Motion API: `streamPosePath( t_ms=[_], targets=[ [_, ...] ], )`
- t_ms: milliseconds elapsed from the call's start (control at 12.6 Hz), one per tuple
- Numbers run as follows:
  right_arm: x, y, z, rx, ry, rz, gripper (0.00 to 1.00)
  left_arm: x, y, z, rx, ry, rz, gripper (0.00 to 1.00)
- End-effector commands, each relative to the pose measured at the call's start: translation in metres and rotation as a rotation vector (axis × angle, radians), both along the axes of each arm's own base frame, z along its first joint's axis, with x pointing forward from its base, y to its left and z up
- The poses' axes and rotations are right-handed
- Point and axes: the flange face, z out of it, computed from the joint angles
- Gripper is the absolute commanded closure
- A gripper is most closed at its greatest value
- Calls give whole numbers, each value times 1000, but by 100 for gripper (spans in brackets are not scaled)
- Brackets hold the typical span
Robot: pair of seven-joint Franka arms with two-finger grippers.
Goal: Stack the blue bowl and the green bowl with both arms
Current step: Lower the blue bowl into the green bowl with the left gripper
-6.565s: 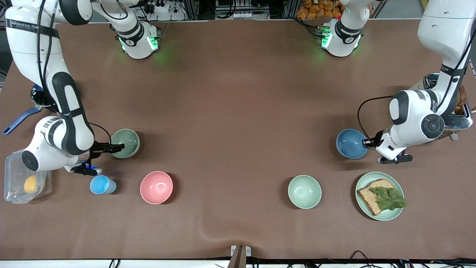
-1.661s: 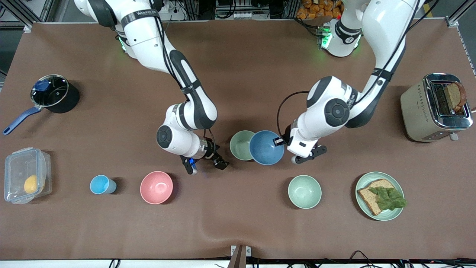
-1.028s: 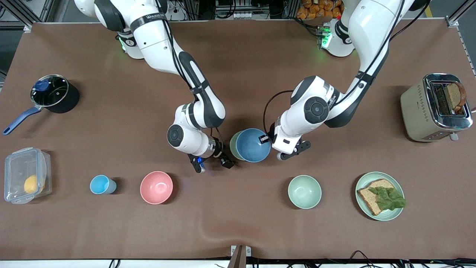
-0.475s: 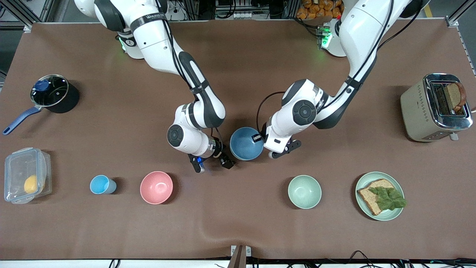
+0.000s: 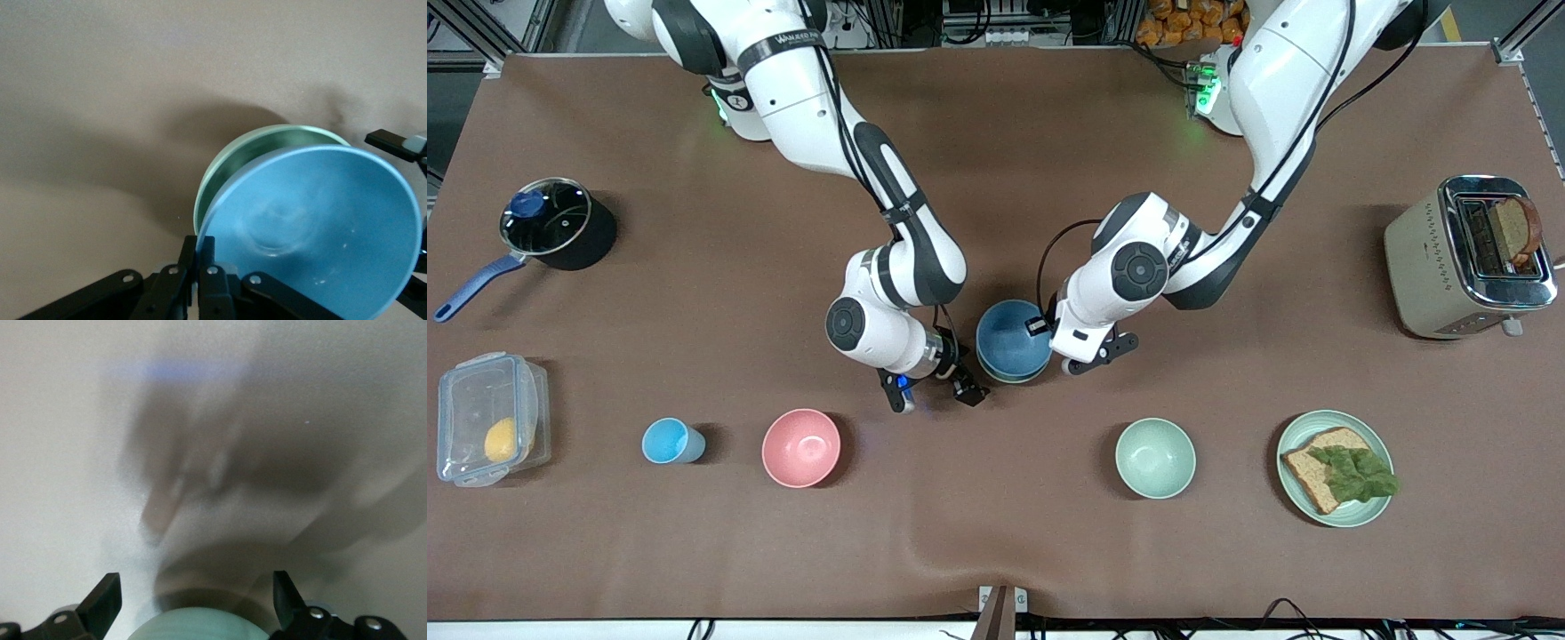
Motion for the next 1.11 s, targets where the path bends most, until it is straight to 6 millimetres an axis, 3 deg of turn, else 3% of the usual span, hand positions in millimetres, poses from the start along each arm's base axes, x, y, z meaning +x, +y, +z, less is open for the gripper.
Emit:
streamPosePath(
  t_ms=[0, 712, 791, 949, 1028],
  targets=[
    [2, 2, 6, -12, 6, -11, 0, 0, -8, -5, 3, -30, 14, 100],
    [1, 1, 7, -52, 24, -21, 0, 1, -5, -17, 7, -25, 21, 99],
    [-3, 7, 6, -81, 32, -21, 0, 2, -6, -16, 5, -28, 19, 88],
    [-2, 11, 10, -96, 30, -33, 0, 3, -6, -21, 5, -22, 19, 54],
    [-1, 11, 12, -94, 28, -36, 0, 3, -7, -23, 4, -19, 19, 46]
  ],
)
